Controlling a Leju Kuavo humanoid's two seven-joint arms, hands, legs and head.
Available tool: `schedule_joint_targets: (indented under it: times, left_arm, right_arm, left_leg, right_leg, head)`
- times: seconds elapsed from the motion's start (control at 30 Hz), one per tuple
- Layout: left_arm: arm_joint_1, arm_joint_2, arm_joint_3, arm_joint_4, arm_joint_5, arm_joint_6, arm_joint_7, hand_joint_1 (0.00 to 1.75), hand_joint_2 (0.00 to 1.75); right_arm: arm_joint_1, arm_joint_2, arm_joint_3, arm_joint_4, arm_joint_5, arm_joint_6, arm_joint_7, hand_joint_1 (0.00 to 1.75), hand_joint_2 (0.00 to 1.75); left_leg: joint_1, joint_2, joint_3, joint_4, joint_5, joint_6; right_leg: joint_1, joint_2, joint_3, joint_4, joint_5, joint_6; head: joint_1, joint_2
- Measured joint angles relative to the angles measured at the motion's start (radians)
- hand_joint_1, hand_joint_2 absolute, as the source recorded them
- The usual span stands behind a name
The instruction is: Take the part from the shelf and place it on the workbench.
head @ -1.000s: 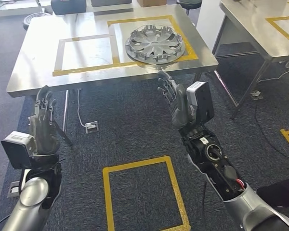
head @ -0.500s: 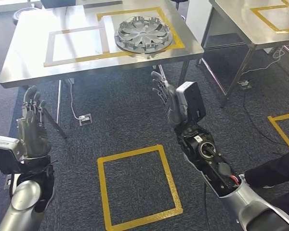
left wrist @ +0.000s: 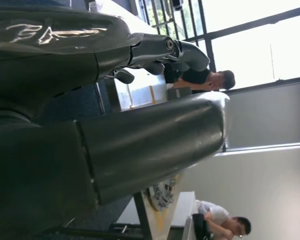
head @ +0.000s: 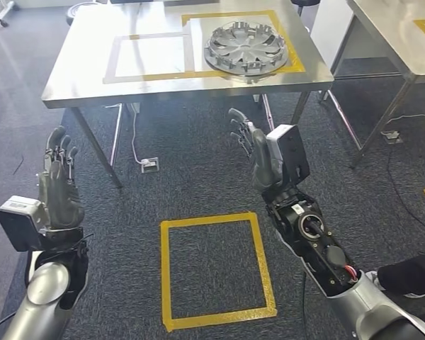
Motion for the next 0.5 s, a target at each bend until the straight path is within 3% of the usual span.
schedule_joint_targets:
  times: [0.03,0.1,0.17,0.23,0.27,0.3,0.33,0.43,0.47,0.5]
  left_arm:
    - [0.002,0.001,0.0,-0.001,0.0,0.002,0.001,0.0,0.0]
    - [0.003,0.003,0.0,-0.002,0.0,0.003,0.002,0.0,0.0]
    - [0.002,0.005,0.0,-0.003,0.0,0.004,0.005,0.0,0.0]
    - [0.005,0.005,0.0,-0.004,0.0,0.004,0.007,0.0,0.0]
    - [0.006,0.006,0.0,-0.004,0.0,0.004,0.008,0.0,0.0]
    - [0.007,0.006,0.0,-0.004,0.0,0.004,0.008,0.0,0.0]
    - [0.008,0.006,0.0,-0.004,0.0,0.004,0.009,0.0,0.0]
    - [0.005,0.006,0.0,-0.007,0.0,0.004,0.009,0.0,0.0]
    - [0.004,0.006,0.0,-0.008,0.0,0.004,0.01,0.0,0.0]
    - [0.004,0.006,0.0,-0.01,0.0,0.004,0.011,0.0,0.0]
  right_arm:
    - [0.0,0.0,0.001,0.0,0.0,0.001,0.0,0.0,0.0]
    - [-0.001,0.002,0.001,0.0,0.0,0.003,0.0,0.0,0.0]
    - [-0.002,0.002,0.0,0.0,0.0,0.004,-0.001,0.0,0.0]
    - [0.0,0.002,0.001,0.0,0.0,0.005,-0.001,0.0,0.0]
    - [0.001,0.002,0.001,0.0,0.0,0.005,0.0,0.0,0.0]
    - [0.001,0.002,0.001,0.0,0.0,0.005,0.0,0.0,0.0]
    - [0.001,0.002,0.001,0.0,0.0,0.005,0.0,0.0,0.0]
    - [0.0,0.002,0.0,0.0,0.0,0.005,-0.001,0.0,0.0]
    - [-0.001,0.002,0.0,0.0,0.0,0.004,0.0,0.0,0.0]
    - [-0.001,0.002,0.0,0.0,0.0,0.004,0.0,0.0,0.0]
  left_leg:
    - [0.002,-0.009,-0.006,0.0,0.004,-0.008]
    - [0.0,0.013,-0.026,0.031,-0.013,-0.018]
    - [-0.001,0.059,-0.079,0.141,-0.073,-0.023]
    - [0.0,0.075,-0.148,0.282,-0.131,-0.027]
    - [0.0,0.077,-0.162,0.314,-0.138,-0.026]
    - [0.0,0.08,-0.157,0.311,-0.128,-0.024]
    - [-0.002,0.086,-0.125,0.259,-0.101,-0.02]
    - [-0.018,0.145,-0.003,0.043,-0.03,0.006]
    - [-0.024,0.157,0.012,0.012,-0.025,0.014]
    - [-0.028,0.155,0.012,0.003,-0.025,0.019]
  right_leg:
    - [-0.001,-0.01,-0.002,-0.001,0.0,-0.005]
    - [-0.003,-0.035,-0.005,-0.004,0.008,-0.018]
    - [0.0,-0.061,-0.008,-0.008,0.014,-0.031]
    - [0.006,-0.087,-0.016,-0.007,0.017,-0.037]
    - [0.009,-0.101,-0.019,-0.007,0.018,-0.038]
    - [0.011,-0.115,-0.021,-0.007,0.018,-0.039]
    - [0.013,-0.127,-0.021,-0.007,0.019,-0.039]
    - [0.022,-0.16,-0.02,-0.006,0.018,-0.034]
    - [0.025,-0.17,-0.02,-0.005,0.017,-0.031]
    - [0.027,-0.18,-0.02,-0.005,0.017,-0.027]
  head:
    - [-0.001,0.0]
    - [-0.009,0.0]
    - [-0.023,0.0]
    - [-0.036,0.0]
    - [-0.041,0.0]
    - [-0.045,0.0]
    - [-0.048,0.0]
    - [-0.051,0.0]
    - [-0.05,0.0]
    - [-0.049,0.0]
